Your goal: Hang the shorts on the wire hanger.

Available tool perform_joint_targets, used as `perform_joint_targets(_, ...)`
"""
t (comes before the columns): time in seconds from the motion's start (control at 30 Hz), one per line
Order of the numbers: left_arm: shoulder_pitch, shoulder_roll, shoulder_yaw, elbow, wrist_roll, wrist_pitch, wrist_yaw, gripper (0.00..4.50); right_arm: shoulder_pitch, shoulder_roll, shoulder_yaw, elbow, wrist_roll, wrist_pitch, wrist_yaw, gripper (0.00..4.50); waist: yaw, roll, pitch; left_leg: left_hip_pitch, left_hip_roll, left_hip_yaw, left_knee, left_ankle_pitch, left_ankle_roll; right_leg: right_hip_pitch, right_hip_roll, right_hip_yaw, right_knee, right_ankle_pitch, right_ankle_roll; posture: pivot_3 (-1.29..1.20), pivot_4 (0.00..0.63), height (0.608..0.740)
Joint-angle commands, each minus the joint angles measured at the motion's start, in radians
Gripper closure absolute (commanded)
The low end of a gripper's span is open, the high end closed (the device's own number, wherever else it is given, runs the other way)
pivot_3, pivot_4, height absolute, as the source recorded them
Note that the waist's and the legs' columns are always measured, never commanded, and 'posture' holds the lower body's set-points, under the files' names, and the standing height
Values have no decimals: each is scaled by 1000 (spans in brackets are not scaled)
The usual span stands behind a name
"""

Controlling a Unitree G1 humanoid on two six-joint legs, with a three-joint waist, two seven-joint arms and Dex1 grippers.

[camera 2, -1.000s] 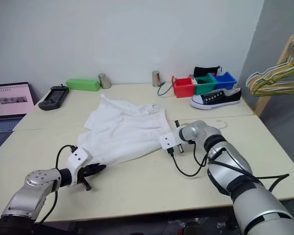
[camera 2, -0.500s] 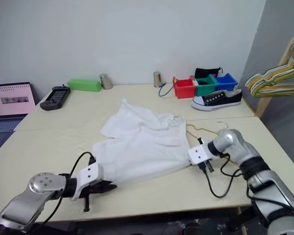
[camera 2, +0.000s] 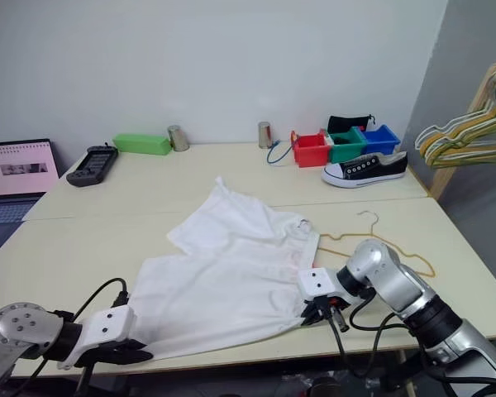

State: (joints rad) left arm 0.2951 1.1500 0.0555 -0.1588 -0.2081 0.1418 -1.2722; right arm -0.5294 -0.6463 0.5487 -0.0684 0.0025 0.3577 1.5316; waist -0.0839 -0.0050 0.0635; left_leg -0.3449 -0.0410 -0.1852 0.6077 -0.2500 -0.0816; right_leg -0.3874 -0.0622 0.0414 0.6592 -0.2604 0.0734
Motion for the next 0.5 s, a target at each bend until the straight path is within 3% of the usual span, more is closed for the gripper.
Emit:
perform_joint_targets(0.03, -8, 21, 40, 37, 36, -4, 23, 4480, -42, 2, 15, 34, 1, 1, 21, 4500, 0, -1, 0, 0, 0, 0, 0, 0, 0, 0, 0, 0, 0, 0, 0, -35, 20, 740)
perform_joint_targets(0.37, -14, -5, 54, -43, -10, 43, 50, 4480, -122, -2, 10, 176, -16, -133, 9, 4500, 2, -2, 2, 0, 1, 0, 0, 0, 0, 0, 1, 0, 0, 0, 0, -20, 9, 740)
perform_joint_targets(0.43, -182, -24, 45, 58, 22, 19, 107, 4480, -250, 56, -25, 346, -33, -184, -64, 4500, 2, -2, 2, 0, 1, 0, 0, 0, 0, 0, 1, 0, 0, 0, 0, -15, 2, 740)
perform_joint_targets(0.5, -486, -78, 7, 283, 120, -36, 258, 4480, -438, 136, -71, 598, -59, -256, -200, 4500, 5, -2, 7, 2, 1, 0, 1, 0, 0, 0, 2, -1, 2, 1, 0, -18, 0, 740)
